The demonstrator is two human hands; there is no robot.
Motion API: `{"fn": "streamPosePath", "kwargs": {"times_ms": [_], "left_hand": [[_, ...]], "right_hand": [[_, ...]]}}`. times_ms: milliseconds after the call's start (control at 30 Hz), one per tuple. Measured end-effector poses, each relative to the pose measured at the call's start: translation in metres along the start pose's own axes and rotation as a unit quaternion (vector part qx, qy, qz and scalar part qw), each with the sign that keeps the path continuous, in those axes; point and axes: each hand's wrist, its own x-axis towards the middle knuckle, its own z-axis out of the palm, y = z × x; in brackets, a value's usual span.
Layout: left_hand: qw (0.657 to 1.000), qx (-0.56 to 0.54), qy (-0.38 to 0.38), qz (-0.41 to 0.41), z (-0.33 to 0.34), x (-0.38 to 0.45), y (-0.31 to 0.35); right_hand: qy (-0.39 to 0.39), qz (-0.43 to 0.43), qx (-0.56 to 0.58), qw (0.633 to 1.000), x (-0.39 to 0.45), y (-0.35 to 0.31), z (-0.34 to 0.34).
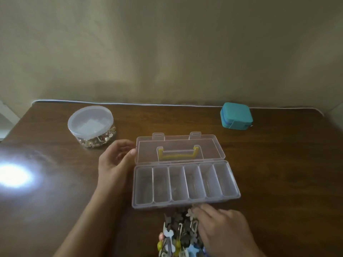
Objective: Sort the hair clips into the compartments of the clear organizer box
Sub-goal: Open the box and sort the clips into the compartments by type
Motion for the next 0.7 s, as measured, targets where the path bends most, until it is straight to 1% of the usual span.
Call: {"fn": "streamPosePath", "kwargs": {"times_ms": [67, 167, 200, 300, 333, 367, 400, 433, 500, 533, 567, 633, 700], "left_hand": [[0.999, -0.032, -0.019, 0.027, 0.0, -0.008, -0.022], [0.996, -0.035, -0.058, 0.065, -0.008, -0.012, -0.043], [0.995, -0.035, -0.061, 0.063, -0.01, -0.013, -0.046], [0.996, -0.052, -0.063, 0.03, -0.009, -0.019, -0.05], [0.996, -0.05, -0.064, 0.023, -0.007, -0.023, -0.048], [0.997, -0.035, -0.062, 0.021, -0.004, -0.027, -0.045], [0.998, -0.015, -0.063, 0.023, 0.0, -0.032, -0.041], [0.997, 0.007, -0.069, 0.024, 0.004, -0.038, -0.036], [0.995, 0.044, -0.086, 0.026, 0.008, -0.048, -0.03], [0.994, 0.053, -0.09, 0.032, 0.007, -0.053, -0.029], [0.994, 0.056, -0.091, 0.037, 0.004, -0.055, -0.027], [0.994, 0.051, -0.093, 0.039, -0.002, -0.058, -0.026], [0.992, 0.036, -0.11, 0.05, -0.007, -0.06, -0.026]], "right_hand": [[0.028, 0.013, -0.022, 0.999, -0.008, 0.006, 0.006], [0.053, 0.04, -0.036, 0.997, -0.013, 0.011, 0.009], [0.061, 0.046, -0.056, 0.995, -0.013, 0.008, 0.006], [0.038, 0.063, -0.125, 0.99, -0.01, 0.002, 0.007], [0.048, 0.06, -0.137, 0.988, -0.013, -0.002, 0.004], [0.075, 0.051, -0.138, 0.986, -0.017, -0.003, 0.001], [0.1, 0.043, -0.112, 0.988, -0.022, -0.01, -0.006], [0.11, 0.022, -0.094, 0.989, -0.024, -0.018, -0.014], [0.047, -0.038, -0.028, 0.998, -0.02, -0.036, -0.024], [-0.001, -0.069, 0.02, 0.997, -0.015, -0.045, -0.028], [-0.034, -0.093, 0.037, 0.994, -0.007, -0.052, -0.029], [-0.074, -0.126, -0.003, 0.989, 0.008, -0.061, -0.029], [-0.097, -0.139, -0.044, 0.985, 0.016, -0.064, -0.021]]}}
